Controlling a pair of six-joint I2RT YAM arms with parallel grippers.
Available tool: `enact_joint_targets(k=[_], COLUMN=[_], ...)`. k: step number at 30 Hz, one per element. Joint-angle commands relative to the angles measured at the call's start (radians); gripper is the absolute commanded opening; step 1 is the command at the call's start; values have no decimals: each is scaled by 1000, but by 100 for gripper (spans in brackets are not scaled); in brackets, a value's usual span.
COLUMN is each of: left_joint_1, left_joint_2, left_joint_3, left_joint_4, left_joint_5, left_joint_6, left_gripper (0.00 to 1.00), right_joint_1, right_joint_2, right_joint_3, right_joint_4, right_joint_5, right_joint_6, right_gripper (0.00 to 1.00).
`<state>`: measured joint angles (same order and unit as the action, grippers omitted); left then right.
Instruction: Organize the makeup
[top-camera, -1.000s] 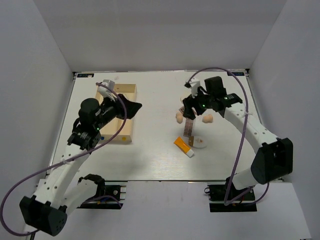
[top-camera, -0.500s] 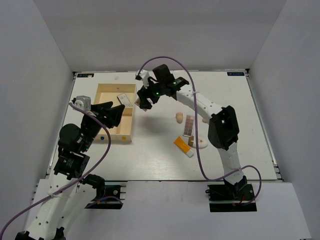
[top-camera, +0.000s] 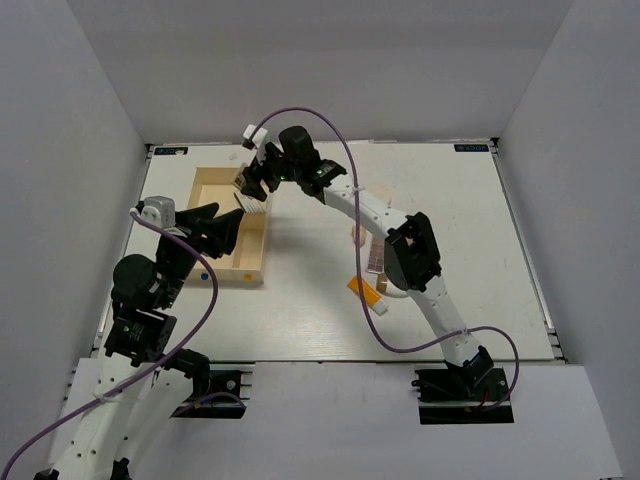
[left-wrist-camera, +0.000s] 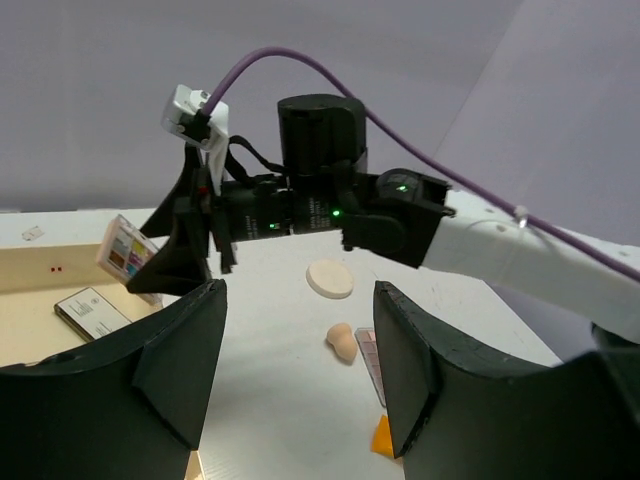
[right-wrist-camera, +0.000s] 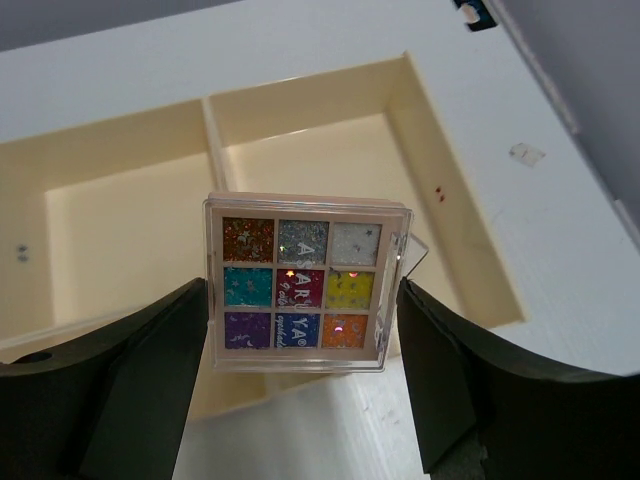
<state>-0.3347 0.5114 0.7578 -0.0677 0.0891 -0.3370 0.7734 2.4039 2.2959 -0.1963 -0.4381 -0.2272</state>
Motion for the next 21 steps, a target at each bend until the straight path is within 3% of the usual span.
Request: enact_joint_targets(k=[1, 7, 9, 10, 13, 14, 19, 20, 21], left_joint_1=[6, 6, 6, 6, 6, 6, 6, 6, 6], left_joint_2=[4, 12, 21, 27, 48, 53, 53, 56, 53], left_joint_3=[-15, -18, -20, -20, -20, -20, -21, -21, -23], left_joint_4=[8, 9, 9, 11, 12, 12, 16, 14, 17], left_joint_5=[1, 8, 15, 18, 35, 38, 49, 47, 46], left_joint_6=[12, 10, 9, 7, 4, 3, -2, -2, 0], left_gripper=[70, 70, 70, 70, 70, 70, 70, 70, 70], right_joint_1=[-3, -10, -8, -8, -11, -8, -10, -8, -8], right_joint_2=[61, 158, 187, 202, 221, 225, 212, 201, 195], right_joint_3=[86, 129, 142, 154, 169, 171, 168, 165, 163], right_joint_4=[172, 284, 288, 287, 275, 268, 245, 239, 236], right_joint_5=[88, 137, 134, 131, 128, 127, 124, 130, 128], right_joint_6=[9, -20, -24, -21, -8, -8, -3, -4, -7], right_gripper=[4, 10, 21, 34, 46, 54, 65, 74, 77])
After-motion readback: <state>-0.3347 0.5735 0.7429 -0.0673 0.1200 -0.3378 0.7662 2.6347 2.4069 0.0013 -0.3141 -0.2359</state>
